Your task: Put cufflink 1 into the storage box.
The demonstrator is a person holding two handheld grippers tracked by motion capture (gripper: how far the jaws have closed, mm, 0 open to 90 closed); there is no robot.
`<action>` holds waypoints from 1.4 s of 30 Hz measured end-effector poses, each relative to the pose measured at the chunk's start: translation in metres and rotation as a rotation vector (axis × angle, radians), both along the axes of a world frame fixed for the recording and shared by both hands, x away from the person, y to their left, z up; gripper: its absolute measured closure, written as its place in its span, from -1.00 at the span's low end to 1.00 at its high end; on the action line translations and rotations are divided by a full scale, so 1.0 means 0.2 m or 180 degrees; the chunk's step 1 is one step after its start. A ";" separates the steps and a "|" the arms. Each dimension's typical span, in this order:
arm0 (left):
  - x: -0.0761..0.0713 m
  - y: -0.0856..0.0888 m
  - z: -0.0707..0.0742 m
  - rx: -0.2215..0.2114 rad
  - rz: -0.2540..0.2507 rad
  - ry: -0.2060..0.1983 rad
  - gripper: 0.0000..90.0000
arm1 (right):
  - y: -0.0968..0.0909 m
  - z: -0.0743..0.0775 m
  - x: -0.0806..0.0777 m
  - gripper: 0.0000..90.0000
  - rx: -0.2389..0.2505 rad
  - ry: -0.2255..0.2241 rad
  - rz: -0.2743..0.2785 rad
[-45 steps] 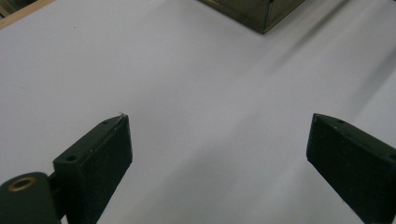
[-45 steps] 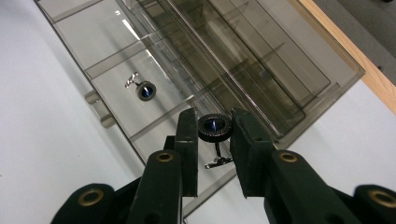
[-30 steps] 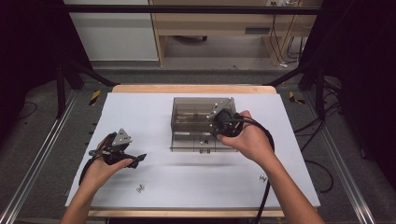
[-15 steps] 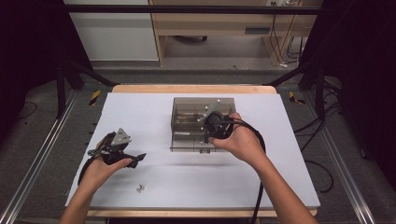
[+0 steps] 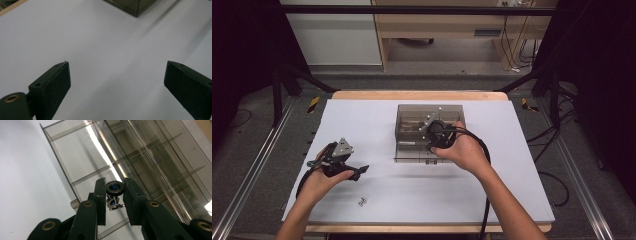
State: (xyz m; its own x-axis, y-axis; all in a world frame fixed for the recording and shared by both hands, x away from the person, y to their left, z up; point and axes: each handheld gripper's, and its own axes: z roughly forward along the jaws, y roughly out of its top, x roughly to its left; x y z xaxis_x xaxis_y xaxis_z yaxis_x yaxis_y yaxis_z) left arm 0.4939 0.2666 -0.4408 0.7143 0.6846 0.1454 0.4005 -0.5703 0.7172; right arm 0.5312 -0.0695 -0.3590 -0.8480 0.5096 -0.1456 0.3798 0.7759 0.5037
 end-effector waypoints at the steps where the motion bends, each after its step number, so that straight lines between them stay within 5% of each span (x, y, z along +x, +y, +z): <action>1: 0.00 0.00 0.00 0.0002 0.0001 0.0002 -0.85 | 0.00 0.00 0.00 0.63 -0.0016 -0.0004 -0.0008; 21: 0.00 -0.01 0.00 0.0024 -0.0032 0.0020 -0.85 | -0.05 -0.05 0.04 0.62 -0.0055 0.0093 -0.0135; 24: 0.00 -0.01 0.00 0.0023 -0.0032 0.0021 -0.85 | -0.06 -0.04 0.04 0.45 -0.0011 0.0060 -0.0171; 27: 0.00 0.00 0.00 0.0015 -0.0021 0.0018 -0.85 | -0.07 -0.02 0.03 0.52 0.0086 0.0018 -0.0190; 42: 0.01 0.02 0.01 -0.0046 0.0046 -0.0002 -0.88 | -0.18 0.01 -0.25 0.81 0.0505 -0.0280 -0.0245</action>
